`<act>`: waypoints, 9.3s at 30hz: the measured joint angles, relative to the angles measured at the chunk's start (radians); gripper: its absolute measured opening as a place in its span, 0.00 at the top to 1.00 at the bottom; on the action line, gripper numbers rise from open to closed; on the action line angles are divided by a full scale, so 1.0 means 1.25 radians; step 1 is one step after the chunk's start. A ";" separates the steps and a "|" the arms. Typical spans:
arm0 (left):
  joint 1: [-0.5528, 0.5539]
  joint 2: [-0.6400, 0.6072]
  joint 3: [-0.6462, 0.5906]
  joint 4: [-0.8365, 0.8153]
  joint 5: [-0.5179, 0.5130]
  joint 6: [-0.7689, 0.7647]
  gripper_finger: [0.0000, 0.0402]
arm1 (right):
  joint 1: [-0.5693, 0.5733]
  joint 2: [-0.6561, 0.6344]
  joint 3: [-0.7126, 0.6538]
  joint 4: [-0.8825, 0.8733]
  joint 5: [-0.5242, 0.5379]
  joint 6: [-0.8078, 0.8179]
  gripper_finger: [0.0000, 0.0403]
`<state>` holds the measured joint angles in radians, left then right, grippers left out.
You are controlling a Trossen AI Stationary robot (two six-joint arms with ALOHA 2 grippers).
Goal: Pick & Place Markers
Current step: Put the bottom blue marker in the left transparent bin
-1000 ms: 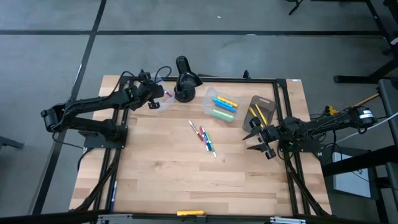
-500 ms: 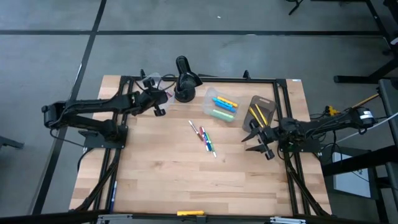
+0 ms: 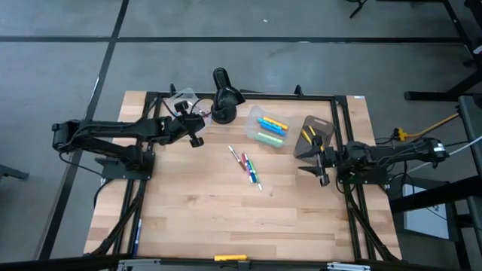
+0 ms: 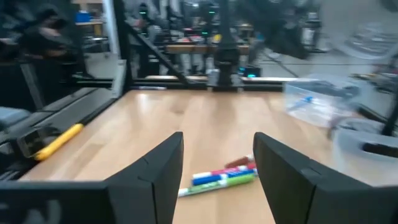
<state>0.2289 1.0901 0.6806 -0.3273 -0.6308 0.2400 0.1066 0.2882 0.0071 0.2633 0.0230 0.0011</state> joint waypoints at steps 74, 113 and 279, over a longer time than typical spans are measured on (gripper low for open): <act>-0.385 0.279 0.149 -0.173 0.390 -0.207 0.68 | 0.000 -0.149 0.011 -0.204 0.092 0.035 0.52; -0.767 0.278 0.149 -0.270 0.808 -1.791 0.68 | 0.000 -0.149 0.011 -0.204 0.092 0.035 0.52; -0.999 0.488 0.221 -0.442 0.862 -1.228 1.00 | 0.000 -0.149 0.011 -0.206 0.078 0.035 0.52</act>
<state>-1.0195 1.6999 0.9573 -0.8800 0.4471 -1.2950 0.1068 0.1024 0.0204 0.0059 0.1204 0.0452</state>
